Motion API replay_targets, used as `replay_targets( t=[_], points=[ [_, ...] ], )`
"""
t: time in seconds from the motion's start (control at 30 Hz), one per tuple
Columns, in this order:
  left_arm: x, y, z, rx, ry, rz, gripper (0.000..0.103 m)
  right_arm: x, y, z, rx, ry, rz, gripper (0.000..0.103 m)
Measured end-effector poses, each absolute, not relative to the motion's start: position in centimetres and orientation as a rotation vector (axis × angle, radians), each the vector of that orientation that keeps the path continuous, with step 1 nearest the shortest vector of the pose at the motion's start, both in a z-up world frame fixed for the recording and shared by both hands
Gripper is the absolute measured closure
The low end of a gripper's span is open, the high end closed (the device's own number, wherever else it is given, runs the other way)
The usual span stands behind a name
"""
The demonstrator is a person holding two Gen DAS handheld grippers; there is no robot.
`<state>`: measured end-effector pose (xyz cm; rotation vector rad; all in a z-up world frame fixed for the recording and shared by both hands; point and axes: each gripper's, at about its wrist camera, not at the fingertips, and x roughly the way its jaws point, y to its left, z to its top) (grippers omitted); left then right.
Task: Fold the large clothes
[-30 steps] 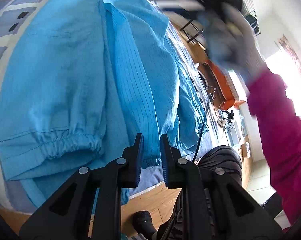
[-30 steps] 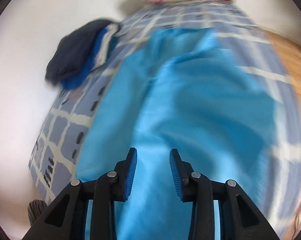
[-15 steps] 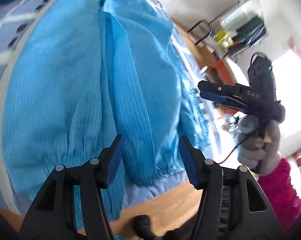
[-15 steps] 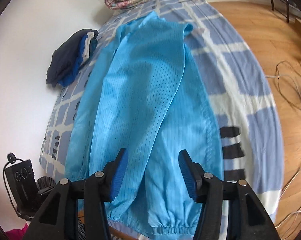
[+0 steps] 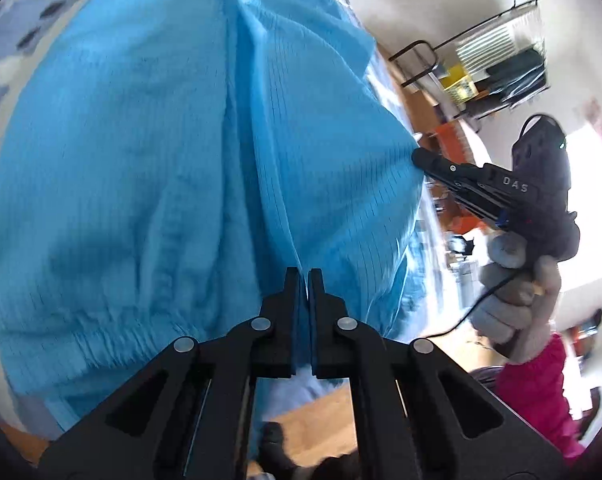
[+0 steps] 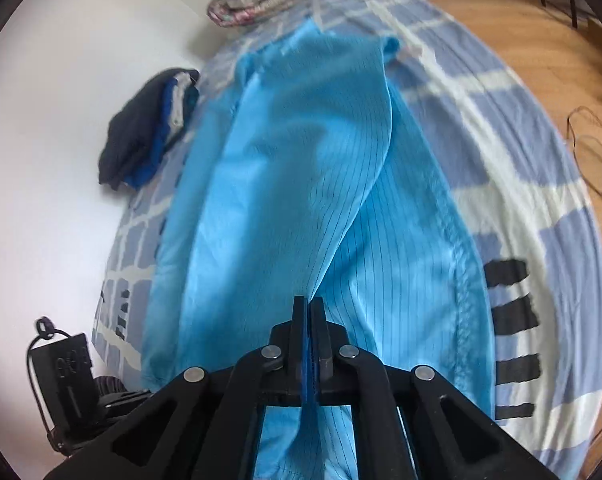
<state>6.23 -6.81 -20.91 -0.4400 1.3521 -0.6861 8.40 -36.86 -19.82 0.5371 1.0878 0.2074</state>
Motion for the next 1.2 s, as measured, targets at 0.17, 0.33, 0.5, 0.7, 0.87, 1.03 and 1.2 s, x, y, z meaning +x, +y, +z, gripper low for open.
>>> replay_targets(
  t=[0.17, 0.33, 0.5, 0.7, 0.87, 1.03, 1.2],
  points=[
    [5.7, -7.3, -21.6, -0.388, 1.363, -0.676, 0.101, 7.7, -39.0, -20.8, 0.539, 1.131, 0.110, 0.103],
    [4.9, -8.1, -21.6, -0.396, 1.364, -0.714, 0.101, 7.2, -40.3, -21.9, 0.562, 1.170, 0.132, 0.085],
    [4.6, -8.3, -20.4, -0.406, 1.344, -0.734, 0.101, 5.8, -40.9, -23.3, 0.605, 1.205, 0.188, 0.064],
    [4.6, -8.7, -19.1, -0.402, 1.323, -0.743, 0.101, 4.3, -39.7, -21.9, 0.492, 1.207, 0.165, 0.103],
    [3.9, -8.9, -18.1, -0.348, 1.283, -0.742, 0.101, 2.4, -41.8, -21.8, 0.442, 1.237, 0.042, 0.103],
    [3.4, -10.4, -17.3, -0.305, 1.260, -0.758, 0.101, 2.5, -41.9, -24.3, 0.468, 1.300, 0.052, 0.098],
    [2.3, -12.6, -16.2, -0.240, 1.237, -0.786, 0.101, 2.3, -42.0, -22.0, 0.418, 1.227, 0.042, 0.070]
  ],
)
